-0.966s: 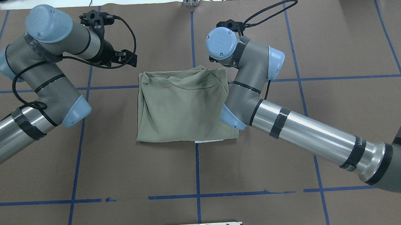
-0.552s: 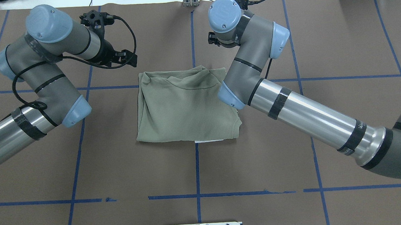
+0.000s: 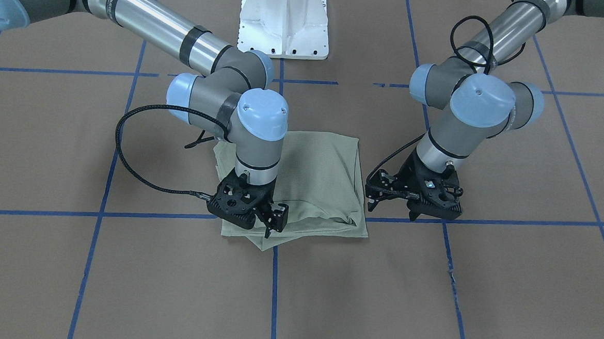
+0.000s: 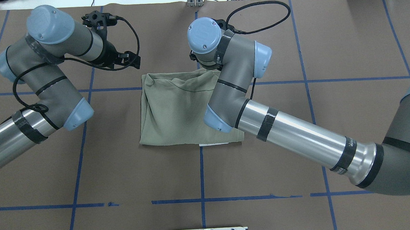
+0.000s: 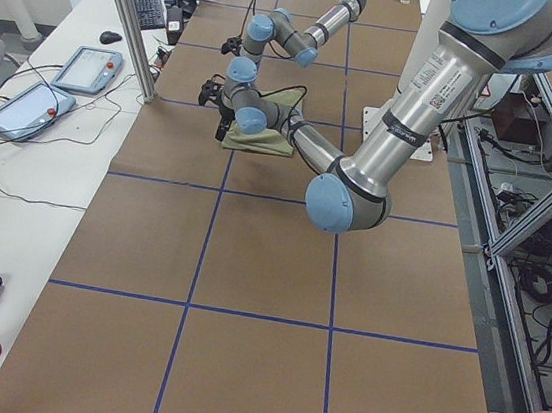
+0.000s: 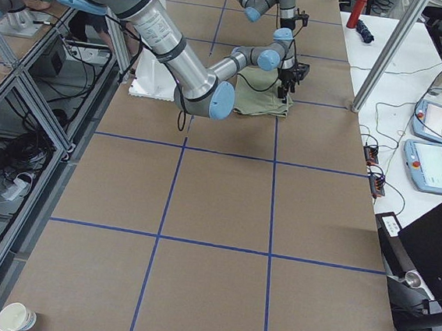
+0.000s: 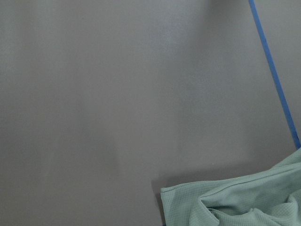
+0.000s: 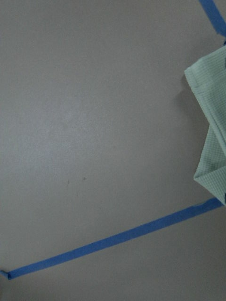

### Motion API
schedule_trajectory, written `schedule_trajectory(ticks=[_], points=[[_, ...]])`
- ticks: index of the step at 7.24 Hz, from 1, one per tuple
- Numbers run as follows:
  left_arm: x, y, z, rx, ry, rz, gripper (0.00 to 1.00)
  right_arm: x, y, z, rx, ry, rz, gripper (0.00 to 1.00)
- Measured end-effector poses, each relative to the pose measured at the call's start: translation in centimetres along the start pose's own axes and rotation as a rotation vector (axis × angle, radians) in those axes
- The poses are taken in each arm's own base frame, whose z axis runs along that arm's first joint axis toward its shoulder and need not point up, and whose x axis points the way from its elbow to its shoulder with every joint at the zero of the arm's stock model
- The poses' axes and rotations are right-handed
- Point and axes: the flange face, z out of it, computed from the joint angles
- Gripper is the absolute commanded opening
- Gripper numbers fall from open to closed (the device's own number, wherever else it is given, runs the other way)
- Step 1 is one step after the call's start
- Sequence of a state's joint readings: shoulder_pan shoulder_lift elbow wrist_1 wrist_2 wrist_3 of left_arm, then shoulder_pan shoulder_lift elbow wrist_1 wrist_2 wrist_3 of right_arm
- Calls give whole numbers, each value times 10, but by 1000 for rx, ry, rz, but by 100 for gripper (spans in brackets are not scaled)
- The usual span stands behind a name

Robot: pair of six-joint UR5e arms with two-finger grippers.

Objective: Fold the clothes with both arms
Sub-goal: 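Open the right gripper and raise it off the folded shirt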

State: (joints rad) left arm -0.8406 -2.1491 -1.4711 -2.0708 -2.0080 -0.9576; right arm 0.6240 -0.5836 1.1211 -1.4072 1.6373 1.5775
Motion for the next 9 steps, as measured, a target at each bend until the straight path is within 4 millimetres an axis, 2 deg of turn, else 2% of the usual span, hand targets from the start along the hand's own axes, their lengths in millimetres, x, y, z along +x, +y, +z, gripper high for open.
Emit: schedule_trajectory(ticks=[2,3,6,9], points=[[0,0,0,0,1,-1,100,2,15,10,8,14,28,38],[0,0,0,0,0,-1,100,2,19,12,8,15,36,3],[1,0,-1,1,2,0,100,0,18,10,14,11,43,0],[1,0,-1,2,3,-1,100,7,-13,14,60,28,56,0]])
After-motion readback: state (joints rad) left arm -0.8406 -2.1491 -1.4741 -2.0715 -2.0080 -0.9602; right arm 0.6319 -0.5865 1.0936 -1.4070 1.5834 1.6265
